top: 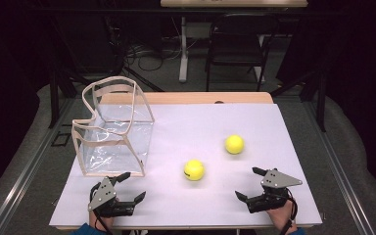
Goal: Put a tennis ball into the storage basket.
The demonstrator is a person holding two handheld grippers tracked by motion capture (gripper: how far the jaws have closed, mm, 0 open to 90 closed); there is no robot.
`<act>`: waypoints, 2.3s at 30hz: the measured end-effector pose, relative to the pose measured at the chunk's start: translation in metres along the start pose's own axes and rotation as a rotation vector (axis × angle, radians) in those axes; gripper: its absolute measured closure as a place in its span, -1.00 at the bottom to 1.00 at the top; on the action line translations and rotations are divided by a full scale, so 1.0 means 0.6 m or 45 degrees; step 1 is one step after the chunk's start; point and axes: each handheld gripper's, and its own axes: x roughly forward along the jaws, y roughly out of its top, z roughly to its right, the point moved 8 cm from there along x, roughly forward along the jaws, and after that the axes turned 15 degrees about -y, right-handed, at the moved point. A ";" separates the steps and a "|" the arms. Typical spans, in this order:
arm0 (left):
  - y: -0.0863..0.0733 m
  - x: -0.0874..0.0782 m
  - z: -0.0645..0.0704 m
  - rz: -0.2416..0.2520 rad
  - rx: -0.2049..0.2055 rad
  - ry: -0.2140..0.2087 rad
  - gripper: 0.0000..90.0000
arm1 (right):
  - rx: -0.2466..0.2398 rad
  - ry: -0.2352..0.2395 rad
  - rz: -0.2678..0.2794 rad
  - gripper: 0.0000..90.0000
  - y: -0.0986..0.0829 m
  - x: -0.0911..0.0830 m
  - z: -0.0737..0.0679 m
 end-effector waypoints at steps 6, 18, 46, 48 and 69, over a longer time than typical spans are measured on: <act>-0.001 0.000 0.000 -0.007 0.001 0.006 -0.65 | 0.000 0.002 -0.004 -1.00 0.004 0.003 0.004; 0.001 -0.003 -0.003 0.010 0.002 0.012 -0.65 | -0.016 -0.014 -0.065 -1.00 0.015 0.008 0.000; 0.004 -0.004 0.001 0.010 0.026 0.007 -0.65 | -0.077 0.059 -0.163 -1.00 0.065 0.055 -0.031; 0.004 -0.003 0.001 0.010 0.027 0.002 -0.65 | -0.084 0.067 -0.169 -1.00 0.067 0.059 -0.034; 0.005 -0.003 0.001 0.021 0.030 0.003 -0.65 | -0.158 0.133 -0.207 -1.00 0.096 0.095 -0.064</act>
